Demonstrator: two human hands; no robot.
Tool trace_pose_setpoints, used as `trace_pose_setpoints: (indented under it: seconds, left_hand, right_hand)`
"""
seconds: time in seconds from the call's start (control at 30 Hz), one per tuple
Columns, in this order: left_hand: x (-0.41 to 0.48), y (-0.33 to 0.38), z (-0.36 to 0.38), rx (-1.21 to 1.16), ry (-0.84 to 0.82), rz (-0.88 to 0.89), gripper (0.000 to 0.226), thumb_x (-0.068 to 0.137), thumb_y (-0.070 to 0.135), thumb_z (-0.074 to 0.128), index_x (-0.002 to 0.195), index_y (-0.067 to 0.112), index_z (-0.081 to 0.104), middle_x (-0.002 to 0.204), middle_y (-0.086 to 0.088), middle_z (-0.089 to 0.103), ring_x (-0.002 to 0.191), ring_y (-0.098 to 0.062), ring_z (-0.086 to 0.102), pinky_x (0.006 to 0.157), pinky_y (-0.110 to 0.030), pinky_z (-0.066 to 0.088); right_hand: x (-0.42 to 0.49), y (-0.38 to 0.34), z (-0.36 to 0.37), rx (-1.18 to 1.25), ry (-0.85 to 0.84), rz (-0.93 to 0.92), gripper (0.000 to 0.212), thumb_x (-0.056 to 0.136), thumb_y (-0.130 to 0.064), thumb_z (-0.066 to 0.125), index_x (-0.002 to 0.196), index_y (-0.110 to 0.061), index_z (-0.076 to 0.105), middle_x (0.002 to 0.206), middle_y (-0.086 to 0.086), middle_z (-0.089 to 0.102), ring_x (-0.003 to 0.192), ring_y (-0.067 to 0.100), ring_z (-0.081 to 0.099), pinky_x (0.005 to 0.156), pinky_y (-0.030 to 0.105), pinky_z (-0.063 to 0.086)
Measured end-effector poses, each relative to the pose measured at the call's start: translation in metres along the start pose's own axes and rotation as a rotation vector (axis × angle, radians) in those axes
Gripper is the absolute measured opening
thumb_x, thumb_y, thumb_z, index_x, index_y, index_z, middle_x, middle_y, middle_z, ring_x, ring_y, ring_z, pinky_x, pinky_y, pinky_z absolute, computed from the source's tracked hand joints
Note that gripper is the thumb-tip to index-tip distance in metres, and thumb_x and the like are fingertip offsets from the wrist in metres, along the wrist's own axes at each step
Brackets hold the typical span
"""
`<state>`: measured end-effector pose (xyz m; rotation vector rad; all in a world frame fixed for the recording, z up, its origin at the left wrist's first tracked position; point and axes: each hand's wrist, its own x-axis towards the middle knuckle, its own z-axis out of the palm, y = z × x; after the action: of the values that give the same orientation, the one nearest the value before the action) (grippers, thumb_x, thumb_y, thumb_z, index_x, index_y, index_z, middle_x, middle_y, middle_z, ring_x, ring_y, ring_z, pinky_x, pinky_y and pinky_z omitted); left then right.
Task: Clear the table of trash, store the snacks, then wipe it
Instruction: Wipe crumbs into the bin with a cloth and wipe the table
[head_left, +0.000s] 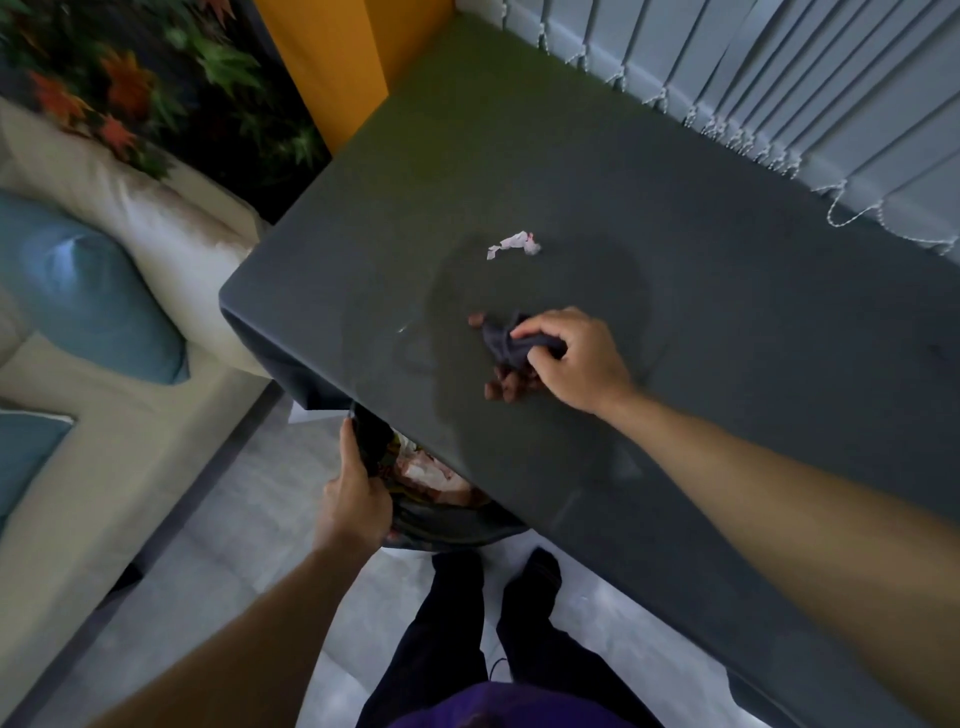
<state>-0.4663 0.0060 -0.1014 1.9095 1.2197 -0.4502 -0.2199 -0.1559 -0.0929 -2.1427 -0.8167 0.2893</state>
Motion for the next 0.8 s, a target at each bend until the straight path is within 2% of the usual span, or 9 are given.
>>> trace_pose_setpoints:
  seconds: [0.17,0.27,0.37,0.43,0.53,0.63,0.67,0.73,0.8]
  left_hand:
    - [0.005,-0.002,-0.004,-0.002,-0.002,0.017,0.088,0.088,-0.001,0.034,0.147,0.054,-0.004,0.109,-0.013,0.061,0.086,-0.034,0.065,0.075,-0.052,0.06]
    - [0.007,-0.003,-0.005,-0.009,-0.018,0.014,0.089,0.089,-0.001,0.034,0.146,0.056,-0.004,0.107,-0.013,0.06,0.084,-0.034,0.067,0.071,-0.051,0.061]
    - [0.009,-0.003,-0.006,-0.014,-0.017,0.021,0.088,0.089,0.001,0.035,0.144,0.058,-0.003,0.106,-0.014,0.062,0.083,-0.033,0.067,0.071,-0.052,0.061]
    - [0.009,-0.003,-0.007,-0.028,-0.029,0.03,0.087,0.09,0.001,0.036,0.144,0.058,-0.002,0.107,-0.013,0.062,0.085,-0.032,0.067,0.072,-0.051,0.061]
    - [0.01,-0.005,-0.01,-0.037,-0.039,0.042,0.086,0.092,0.002,0.036,0.146,0.057,-0.004,0.111,-0.012,0.062,0.088,-0.03,0.066,0.075,-0.05,0.061]
    - [0.013,-0.007,-0.014,-0.015,-0.039,0.039,0.087,0.092,0.004,0.036,0.144,0.058,-0.007,0.111,-0.013,0.062,0.088,-0.031,0.066,0.075,-0.05,0.061]
    - [0.014,-0.007,-0.015,-0.008,-0.041,0.03,0.088,0.091,0.004,0.035,0.143,0.06,-0.008,0.111,-0.014,0.062,0.088,-0.032,0.066,0.075,-0.051,0.061]
    - [0.014,-0.007,-0.016,-0.002,-0.041,0.022,0.089,0.09,0.006,0.035,0.141,0.062,-0.01,0.111,-0.014,0.062,0.089,-0.034,0.066,0.077,-0.052,0.06]
    - [0.014,-0.006,-0.016,-0.005,-0.044,0.025,0.088,0.091,0.006,0.035,0.141,0.062,-0.01,0.113,-0.013,0.062,0.09,-0.033,0.066,0.078,-0.052,0.06]
  right_hand:
    - [0.046,0.024,-0.015,-0.064,0.366,0.177,0.032,0.075,-0.004,0.052,0.097,-0.014,0.073,0.098,-0.001,0.074,0.093,0.021,0.065,0.089,0.032,0.049]
    - [0.051,0.027,-0.01,-0.115,0.274,0.215,0.037,0.076,-0.003,0.053,0.105,-0.014,0.072,0.106,0.001,0.072,0.098,0.026,0.064,0.091,0.032,0.048]
    - [0.024,0.01,0.006,-0.14,0.14,0.074,0.028,0.074,-0.005,0.059,0.095,-0.017,0.073,0.098,-0.003,0.071,0.092,0.021,0.059,0.084,0.025,0.044]
    - [0.01,-0.003,0.011,-0.075,0.055,0.004,0.02,0.073,-0.008,0.061,0.084,-0.019,0.074,0.088,-0.006,0.07,0.087,0.016,0.062,0.08,0.027,0.049]
    - [0.023,-0.005,0.012,0.021,0.173,0.055,0.017,0.072,-0.01,0.058,0.076,-0.019,0.071,0.08,-0.007,0.071,0.079,0.014,0.065,0.076,0.034,0.053]
    - [0.066,0.011,0.003,0.04,0.472,0.243,0.024,0.075,-0.008,0.052,0.092,-0.014,0.069,0.094,0.002,0.07,0.09,0.022,0.064,0.087,0.04,0.052]
    - [0.08,0.015,0.0,0.015,0.488,0.292,0.03,0.078,-0.006,0.051,0.103,-0.011,0.066,0.105,0.006,0.068,0.099,0.025,0.062,0.096,0.035,0.048]
    - [0.105,0.019,-0.001,-0.017,0.374,0.372,0.039,0.086,-0.003,0.05,0.124,-0.007,0.057,0.125,0.011,0.06,0.117,0.027,0.055,0.102,0.021,0.035]
    - [0.116,0.014,0.005,-0.071,0.23,0.376,0.044,0.089,-0.002,0.051,0.132,-0.011,0.055,0.132,0.01,0.058,0.123,0.027,0.053,0.102,0.022,0.034]
